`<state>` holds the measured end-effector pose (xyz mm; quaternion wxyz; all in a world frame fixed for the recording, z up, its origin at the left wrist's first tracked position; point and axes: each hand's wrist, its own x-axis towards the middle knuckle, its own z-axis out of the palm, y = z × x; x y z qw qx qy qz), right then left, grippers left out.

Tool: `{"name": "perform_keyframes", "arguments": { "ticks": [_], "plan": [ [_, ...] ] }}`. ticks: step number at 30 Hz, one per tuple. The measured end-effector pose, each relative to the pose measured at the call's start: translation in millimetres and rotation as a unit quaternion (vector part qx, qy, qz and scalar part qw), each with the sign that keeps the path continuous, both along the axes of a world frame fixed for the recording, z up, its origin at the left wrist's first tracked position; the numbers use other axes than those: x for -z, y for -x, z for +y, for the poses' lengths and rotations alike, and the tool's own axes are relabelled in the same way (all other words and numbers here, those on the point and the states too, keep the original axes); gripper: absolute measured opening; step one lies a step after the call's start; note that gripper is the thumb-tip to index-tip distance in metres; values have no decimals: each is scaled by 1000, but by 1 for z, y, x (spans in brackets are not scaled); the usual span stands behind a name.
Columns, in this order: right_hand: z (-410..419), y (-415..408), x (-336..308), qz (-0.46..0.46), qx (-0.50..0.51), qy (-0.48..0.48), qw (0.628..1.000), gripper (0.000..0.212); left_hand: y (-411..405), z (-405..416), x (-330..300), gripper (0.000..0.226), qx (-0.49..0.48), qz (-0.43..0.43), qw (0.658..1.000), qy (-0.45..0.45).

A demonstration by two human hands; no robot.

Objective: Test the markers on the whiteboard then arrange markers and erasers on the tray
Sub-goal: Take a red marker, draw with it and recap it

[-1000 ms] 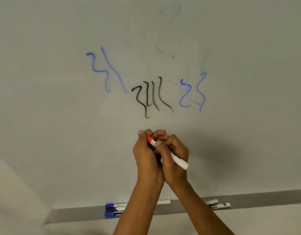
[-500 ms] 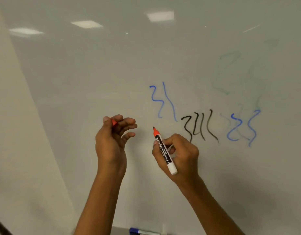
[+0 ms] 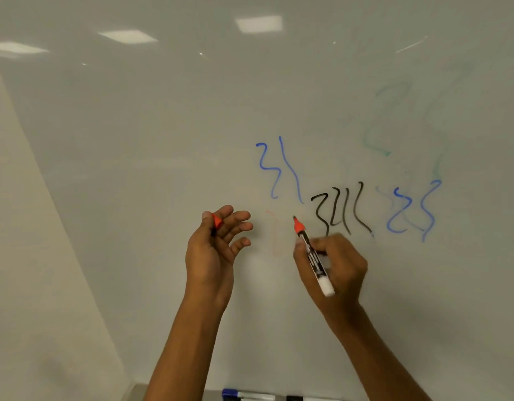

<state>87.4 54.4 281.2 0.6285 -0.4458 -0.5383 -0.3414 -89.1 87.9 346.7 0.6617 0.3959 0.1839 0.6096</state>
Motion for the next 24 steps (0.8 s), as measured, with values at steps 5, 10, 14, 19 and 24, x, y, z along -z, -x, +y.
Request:
{"name": "perform_keyframes", "arguments": {
  "ticks": [5,10,14,19,24],
  "plan": [
    [3,-5,9,-36,41,2,998,26,-17,-2,6,27,34,-15,999,12],
    [-28,-10,51,109,14,63,992,27,-30,-13,20,23,78,-26,995,50],
    [-66,6,26,156,-121,5,980,28,-52,-29,32,21,121,-36,989,76],
    [-79,5,13,114,-184,9,976,24,-87,-53,36,23,189,-51,975,105],
    [-92,-17,23,124,-125,29,984,30,-116,-71,38,22,233,-45,963,129]
  ]
}}
